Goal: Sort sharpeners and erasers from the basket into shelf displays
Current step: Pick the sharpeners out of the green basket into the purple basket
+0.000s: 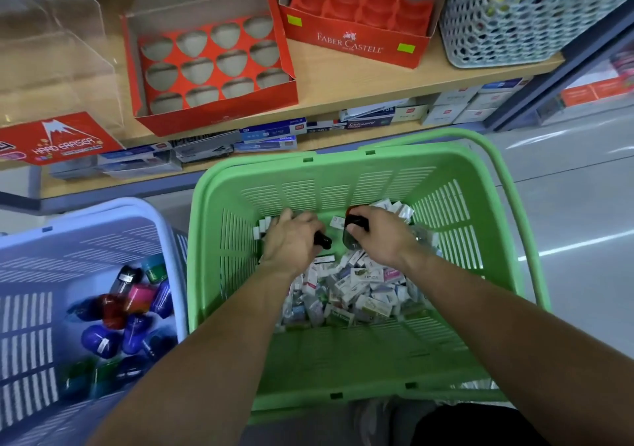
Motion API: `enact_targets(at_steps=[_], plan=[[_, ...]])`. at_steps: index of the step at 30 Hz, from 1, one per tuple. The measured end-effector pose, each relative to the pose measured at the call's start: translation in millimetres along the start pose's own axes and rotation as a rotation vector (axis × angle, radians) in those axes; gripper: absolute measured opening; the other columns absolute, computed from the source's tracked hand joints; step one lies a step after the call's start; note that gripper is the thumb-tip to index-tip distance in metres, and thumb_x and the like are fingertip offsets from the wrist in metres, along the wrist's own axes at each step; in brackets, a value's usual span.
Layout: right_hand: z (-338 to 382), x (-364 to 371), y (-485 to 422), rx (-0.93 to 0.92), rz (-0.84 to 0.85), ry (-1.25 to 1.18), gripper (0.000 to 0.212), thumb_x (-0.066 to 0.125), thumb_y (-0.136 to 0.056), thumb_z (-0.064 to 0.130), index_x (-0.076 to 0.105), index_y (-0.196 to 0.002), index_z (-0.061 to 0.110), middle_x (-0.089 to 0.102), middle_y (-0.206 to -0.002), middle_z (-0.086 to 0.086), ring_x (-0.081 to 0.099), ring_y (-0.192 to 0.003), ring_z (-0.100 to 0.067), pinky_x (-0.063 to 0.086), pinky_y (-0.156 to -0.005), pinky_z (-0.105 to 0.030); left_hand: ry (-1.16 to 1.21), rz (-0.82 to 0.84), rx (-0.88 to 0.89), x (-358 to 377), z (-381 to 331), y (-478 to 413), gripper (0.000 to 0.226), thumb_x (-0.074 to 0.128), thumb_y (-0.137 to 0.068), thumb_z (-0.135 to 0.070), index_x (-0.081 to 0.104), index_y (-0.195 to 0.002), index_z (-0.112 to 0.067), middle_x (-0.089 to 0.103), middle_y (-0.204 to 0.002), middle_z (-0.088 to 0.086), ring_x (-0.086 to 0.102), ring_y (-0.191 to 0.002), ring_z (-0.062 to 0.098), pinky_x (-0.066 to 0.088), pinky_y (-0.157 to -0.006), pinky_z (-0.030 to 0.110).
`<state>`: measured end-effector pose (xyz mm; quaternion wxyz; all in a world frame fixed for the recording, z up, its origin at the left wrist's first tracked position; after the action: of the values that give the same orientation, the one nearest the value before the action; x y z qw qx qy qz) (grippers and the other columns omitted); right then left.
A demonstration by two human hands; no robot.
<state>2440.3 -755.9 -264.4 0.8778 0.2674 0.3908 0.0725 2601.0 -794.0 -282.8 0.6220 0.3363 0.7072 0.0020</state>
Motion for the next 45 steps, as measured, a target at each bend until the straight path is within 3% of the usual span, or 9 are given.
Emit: enact_targets(at_steps=[7,13,19,22,27,32,36,39,45], plan=[[6.4,-32.3,28.6,0.222,-0.241,-0.489,0.041,0.076,-0.090,0.024,0.055,-0.123,0.015,0.066,-0.095,0.007,0.065,-0.087,-0.017,0.053,-0.079,-0.034,1.039,-0.023,-0.355,-25.0,-9.9,19.0,0.034,0.063,-0.095,-0.042,0.050,-0.127,-0.037,0.060,-0.118,-0.006,0.066,-0.098,0.019,0.054,-0.095,0.047],[25.6,-13.6,65.0,0.113,-0.106,-0.674,0.047,0.072,-0.091,0.010,0.061,-0.137,0.013,0.073,-0.107,-0.009,0.072,-0.097,-0.026,0.059,-0.090,-0.048,1.416,0.107,-0.392,-27.0,-26.8,49.5,0.026,0.066,-0.093,-0.043,0.064,-0.115,-0.029,0.068,-0.122,0.009,0.068,-0.106,0.028,0.053,-0.099,0.051],[22.6,-4.8,61.2,0.096,0.059,-0.682,0.058,0.072,-0.088,-0.003,0.053,-0.142,0.010,0.075,-0.110,-0.006,0.071,-0.101,-0.012,0.057,-0.088,-0.023,1.460,0.118,-0.445,-19.7,-2.4,67.8,0.041,0.086,-0.075,-0.030,0.067,-0.111,-0.024,0.069,-0.115,0.005,0.066,-0.106,0.026,0.054,-0.097,0.045],[-5.8,-24.4,42.7,0.124,-0.133,-0.260,0.046,0.064,-0.095,0.009,0.056,-0.139,0.022,0.065,-0.132,0.001,0.069,-0.099,-0.013,0.057,-0.074,-0.024,1.365,0.037,-0.555,-12.1,14.0,62.6,0.033,0.082,-0.080,-0.016,0.063,-0.107,-0.020,0.066,-0.110,0.006,0.066,-0.102,0.025,0.054,-0.098,0.043],[-19.5,-11.4,15.1,0.141,-0.106,0.306,0.067,0.046,-0.099,0.053,0.028,-0.155,0.023,0.038,-0.152,-0.011,0.040,-0.137,-0.031,0.029,-0.115,-0.047,1.157,-0.074,-0.556,-3.2,16.9,44.1,0.036,0.076,-0.084,-0.007,0.056,-0.108,-0.025,0.063,-0.108,0.002,0.063,-0.081,0.017,0.059,-0.067,0.023],[0.6,42.1,21.2,-0.007,0.210,0.362,0.070,0.050,-0.091,0.063,0.037,-0.152,0.029,0.041,-0.152,-0.004,0.036,-0.140,-0.027,0.030,-0.113,-0.047,1.040,-0.163,-0.488,-1.6,17.5,28.5,0.042,0.078,-0.084,-0.019,0.059,-0.121,-0.024,0.065,-0.109,-0.004,0.062,-0.091,0.012,0.048,-0.073,0.017],[0.0,18.1,22.4,0.049,0.046,0.140,0.037,0.041,-0.101,0.051,0.068,-0.117,0.031,0.072,-0.102,0.002,0.067,-0.088,-0.016,0.052,-0.077,-0.030,1.068,-0.123,-0.479,6.4,22.8,21.6,0.044,0.077,-0.085,-0.027,0.057,-0.124,-0.028,0.066,-0.113,-0.002,0.064,-0.084,0.016,0.055,-0.075,0.027],[-10.3,-10.4,17.2,0.096,-0.225,0.352,0.033,0.050,-0.099,0.042,0.063,-0.125,0.027,0.059,-0.126,-0.001,0.053,-0.118,-0.022,0.052,-0.093,-0.042,0.955,-0.054,-0.432,8.6,18.9,15.1,0.052,0.077,-0.086,-0.026,0.052,-0.133,-0.029,0.062,-0.116,-0.006,0.064,-0.091,0.017,0.056,-0.082,0.031],[-26.6,4.7,2.5,0.186,-0.074,0.276,0.058,0.047,-0.100,0.041,0.037,-0.151,0.016,0.041,-0.154,-0.005,0.031,-0.142,-0.029,0.037,-0.110,-0.047,0.956,0.051,-0.343,14.6,-16.0,-9.9,0.046,0.077,-0.085,-0.026,0.052,-0.124,-0.028,0.064,-0.103,-0.006,0.062,-0.085,0.013,0.049,-0.074,0.026]])
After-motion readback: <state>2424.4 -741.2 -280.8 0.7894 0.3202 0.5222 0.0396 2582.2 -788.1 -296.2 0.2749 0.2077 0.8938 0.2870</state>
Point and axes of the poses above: each hand's wrist, its own y-axis away from the middle knuckle, its own x-axis out of the palm, z = x × y, the point moved 6 cm from there along -y, towards the middle knuckle
